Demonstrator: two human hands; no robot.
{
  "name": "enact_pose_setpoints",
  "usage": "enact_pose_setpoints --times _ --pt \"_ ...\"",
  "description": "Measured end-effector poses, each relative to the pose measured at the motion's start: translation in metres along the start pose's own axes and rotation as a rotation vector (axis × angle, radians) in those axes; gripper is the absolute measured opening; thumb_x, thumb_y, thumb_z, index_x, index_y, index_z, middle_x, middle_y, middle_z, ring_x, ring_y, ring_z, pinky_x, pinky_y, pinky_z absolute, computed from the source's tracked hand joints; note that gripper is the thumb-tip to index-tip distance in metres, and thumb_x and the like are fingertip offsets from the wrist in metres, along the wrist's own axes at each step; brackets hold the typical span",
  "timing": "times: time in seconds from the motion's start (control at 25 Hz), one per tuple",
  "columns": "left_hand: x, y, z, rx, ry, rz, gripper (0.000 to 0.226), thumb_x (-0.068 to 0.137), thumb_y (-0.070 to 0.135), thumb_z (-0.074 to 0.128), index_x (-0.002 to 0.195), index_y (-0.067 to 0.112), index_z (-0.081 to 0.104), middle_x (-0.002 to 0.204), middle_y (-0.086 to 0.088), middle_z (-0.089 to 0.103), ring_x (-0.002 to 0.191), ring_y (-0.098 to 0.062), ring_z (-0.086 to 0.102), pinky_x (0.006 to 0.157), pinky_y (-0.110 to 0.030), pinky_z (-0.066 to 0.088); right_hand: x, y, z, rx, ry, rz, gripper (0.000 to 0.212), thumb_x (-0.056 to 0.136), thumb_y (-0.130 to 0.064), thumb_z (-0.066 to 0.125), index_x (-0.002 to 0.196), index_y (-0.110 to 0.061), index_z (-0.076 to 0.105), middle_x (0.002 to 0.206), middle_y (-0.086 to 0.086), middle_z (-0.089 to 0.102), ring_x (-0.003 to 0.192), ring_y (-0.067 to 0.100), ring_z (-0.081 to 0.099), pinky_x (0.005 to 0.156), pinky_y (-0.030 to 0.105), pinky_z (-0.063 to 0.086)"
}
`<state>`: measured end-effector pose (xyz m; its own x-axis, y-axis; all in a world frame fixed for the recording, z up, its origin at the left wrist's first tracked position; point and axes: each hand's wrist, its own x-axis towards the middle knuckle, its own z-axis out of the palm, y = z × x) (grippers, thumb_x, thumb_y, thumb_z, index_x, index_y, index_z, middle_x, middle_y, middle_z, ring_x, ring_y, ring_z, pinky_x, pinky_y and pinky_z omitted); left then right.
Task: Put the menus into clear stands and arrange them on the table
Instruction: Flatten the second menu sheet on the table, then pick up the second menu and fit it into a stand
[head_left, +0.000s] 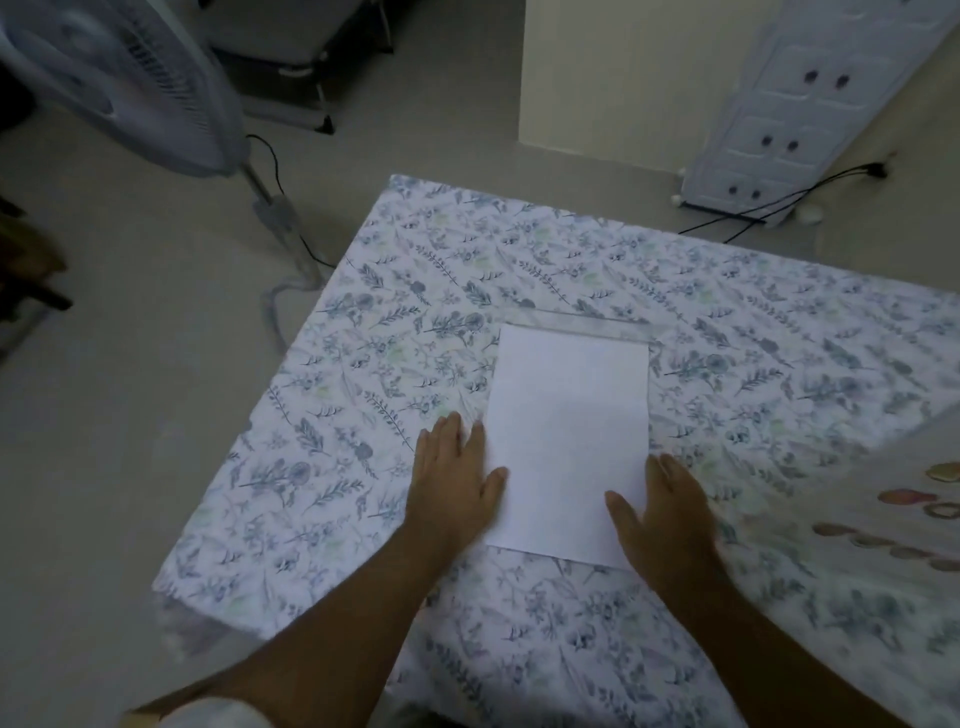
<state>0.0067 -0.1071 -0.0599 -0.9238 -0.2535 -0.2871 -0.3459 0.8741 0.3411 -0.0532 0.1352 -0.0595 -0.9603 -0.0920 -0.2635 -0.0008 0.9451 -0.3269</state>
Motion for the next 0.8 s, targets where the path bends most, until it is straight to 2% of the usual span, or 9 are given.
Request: enact_pose_setpoints --times 0.08,0.16,0.24,0.36,0.48,0.6,0.68,0.76,0.8 --pt "0.001 0.007 0.000 -0.173 0.041 -0.059 0.067 0.093 0.043 0.053 0.151 0.011 0.045 0.161 -0.014 0.037 0.150 -0.033 0.029 0.127 -0.049 0.018 0.003 -0.014 0.000 0.187 0.040 0.162 0.059 0.085 -0.040 0.068 0.130 -0.004 0.057 0.134 0.021 0.052 0.122 0.037 0.047 0.104 0.047 0.041" --pt "0.006 0.017 -0.007 -0.403 0.075 -0.224 0.051 0.087 0.034 0.061 0.133 0.013 0.061 0.144 -0.008 0.052 0.135 -0.030 0.044 0.115 -0.048 0.036 0.004 -0.028 -0.002 0.532 0.042 0.305 0.041 0.081 -0.031 0.072 0.115 -0.009 0.068 0.119 0.016 0.065 0.106 0.032 0.060 0.093 0.047 0.052" --pt "0.012 0.021 -0.017 -0.539 0.069 -0.333 0.037 0.089 0.026 0.061 0.122 0.011 0.068 0.132 -0.010 0.059 0.125 -0.031 0.051 0.108 -0.045 0.043 0.003 -0.031 -0.007 0.838 0.013 0.405 0.020 0.082 -0.019 0.073 0.101 -0.016 0.073 0.106 0.009 0.073 0.090 0.025 0.068 0.083 0.043 0.058" --pt "0.010 0.017 -0.032 -0.694 0.035 -0.331 0.032 0.103 0.020 0.049 0.127 0.007 0.066 0.127 -0.014 0.067 0.121 -0.033 0.060 0.104 -0.043 0.048 -0.004 -0.021 -0.022 1.042 -0.163 0.436 0.022 0.089 -0.014 0.066 0.110 -0.013 0.071 0.105 0.007 0.075 0.092 0.026 0.071 0.083 0.042 0.057" --pt "-0.003 0.017 -0.052 -0.749 0.018 -0.347 0.036 0.105 0.014 0.046 0.137 0.014 0.062 0.131 -0.010 0.067 0.113 -0.024 0.062 0.098 -0.035 0.049 -0.010 -0.009 -0.044 1.141 -0.215 0.407 0.024 0.092 -0.012 0.063 0.116 -0.013 0.067 0.109 0.005 0.073 0.095 0.026 0.071 0.085 0.041 0.057" --pt "-0.010 0.023 -0.077 -0.852 0.041 -0.366 0.037 0.096 0.006 0.051 0.113 0.026 0.076 0.109 -0.005 0.075 0.084 -0.018 0.064 0.071 -0.028 0.051 -0.016 0.001 -0.073 1.247 -0.202 0.340 0.016 0.092 -0.009 0.063 0.097 -0.017 0.076 0.094 0.000 0.079 0.080 0.017 0.076 0.064 0.026 0.058" --pt "-0.010 0.027 -0.101 -0.972 0.030 -0.356 0.030 0.093 0.008 0.058 0.095 0.025 0.083 0.103 -0.001 0.078 0.079 -0.014 0.068 0.060 -0.019 0.051 -0.018 0.009 -0.089 1.237 -0.120 0.165 0.022 0.089 -0.002 0.068 0.097 -0.019 0.079 0.097 -0.005 0.078 0.080 0.007 0.075 0.064 0.018 0.057" --pt "-0.012 0.033 -0.126 -1.140 0.015 -0.265 0.025 0.094 0.008 0.062 0.094 0.018 0.085 0.105 -0.008 0.080 0.088 -0.018 0.074 0.066 -0.019 0.057 -0.018 0.012 -0.104 1.050 0.028 -0.079 0.035 0.083 0.004 0.073 0.105 -0.023 0.076 0.104 -0.011 0.073 0.088 -0.005 0.070 0.074 0.014 0.055" --pt "-0.012 0.035 -0.136 -1.140 0.027 -0.179 0.023 0.095 0.007 0.062 0.098 0.015 0.084 0.105 -0.010 0.080 0.092 -0.019 0.074 0.073 -0.021 0.059 -0.015 0.009 -0.111 0.948 0.107 -0.136 0.034 0.083 -0.001 0.075 0.106 -0.025 0.076 0.103 -0.013 0.072 0.090 -0.006 0.068 0.077 0.015 0.054"
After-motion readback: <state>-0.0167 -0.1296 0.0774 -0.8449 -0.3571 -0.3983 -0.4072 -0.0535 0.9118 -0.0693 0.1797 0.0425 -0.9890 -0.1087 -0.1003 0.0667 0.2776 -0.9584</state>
